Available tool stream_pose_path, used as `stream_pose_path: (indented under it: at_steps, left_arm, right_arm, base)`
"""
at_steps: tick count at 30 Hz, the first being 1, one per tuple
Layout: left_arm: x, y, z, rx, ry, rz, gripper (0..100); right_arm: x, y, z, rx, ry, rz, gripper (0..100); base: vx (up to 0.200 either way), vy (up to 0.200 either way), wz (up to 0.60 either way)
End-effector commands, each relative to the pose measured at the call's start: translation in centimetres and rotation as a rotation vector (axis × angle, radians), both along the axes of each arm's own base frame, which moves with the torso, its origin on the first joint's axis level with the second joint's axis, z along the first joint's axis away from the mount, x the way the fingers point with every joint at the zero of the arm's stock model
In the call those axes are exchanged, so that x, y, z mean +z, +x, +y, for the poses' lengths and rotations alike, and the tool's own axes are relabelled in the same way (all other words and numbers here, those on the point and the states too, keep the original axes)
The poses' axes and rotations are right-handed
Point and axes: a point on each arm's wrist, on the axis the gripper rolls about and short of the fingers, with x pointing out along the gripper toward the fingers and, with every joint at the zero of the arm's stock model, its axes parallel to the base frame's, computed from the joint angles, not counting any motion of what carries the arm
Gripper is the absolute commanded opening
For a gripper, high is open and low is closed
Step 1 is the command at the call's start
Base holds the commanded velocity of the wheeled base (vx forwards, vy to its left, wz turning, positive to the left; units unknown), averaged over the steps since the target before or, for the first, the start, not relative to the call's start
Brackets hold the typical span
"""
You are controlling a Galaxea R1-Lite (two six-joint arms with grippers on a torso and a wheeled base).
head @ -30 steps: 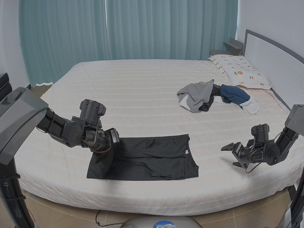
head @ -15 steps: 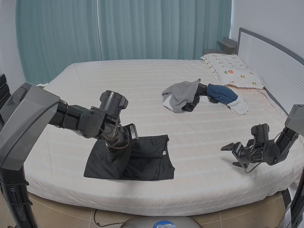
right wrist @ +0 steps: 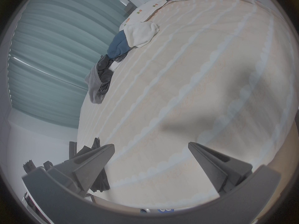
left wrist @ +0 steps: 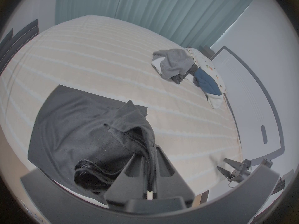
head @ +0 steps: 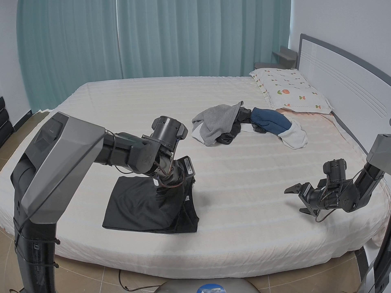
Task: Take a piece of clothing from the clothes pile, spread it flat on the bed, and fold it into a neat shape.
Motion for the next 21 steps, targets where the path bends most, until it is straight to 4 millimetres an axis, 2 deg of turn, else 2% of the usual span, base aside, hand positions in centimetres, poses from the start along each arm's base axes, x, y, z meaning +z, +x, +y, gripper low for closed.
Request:
stream_pose_path:
  at_steps: [1, 12, 14, 18, 21]
  left_arm:
    - [-1.3, 0.1, -0.9, -0.013, 0.011, 0.019, 100]
    - [-0.4, -0.1, -1.0, 0.022, -0.023, 0.013, 100]
    - [1.0, -0.2, -0.3, 0.061, -0.058, 0.004, 100]
    - [1.4, -0.5, 1.0, 0.101, -0.067, 0.018, 100]
    - [1.4, -0.8, 3.3, 0.173, -0.088, 0.052, 100]
  right_arm:
    - [-0.1, 0.0, 0.0, 0.001, -0.001, 0.003, 100]
    - [-0.2, 0.0, 0.0, 0.003, 0.000, 0.006, 100]
    - [-0.2, -0.1, 0.1, 0.004, 0.000, 0.008, 100]
    - [-0.2, -0.1, 0.0, 0.003, 0.000, 0.008, 100]
    - [-0.2, -0.2, 0.3, 0.010, 0.000, 0.009, 100]
  base:
    - [0.000, 0.000, 0.00]
    - [0.000, 0.000, 0.00]
    - [0.000, 0.000, 0.00]
    - [0.000, 0.000, 0.00]
    - [0.000, 0.000, 0.00]
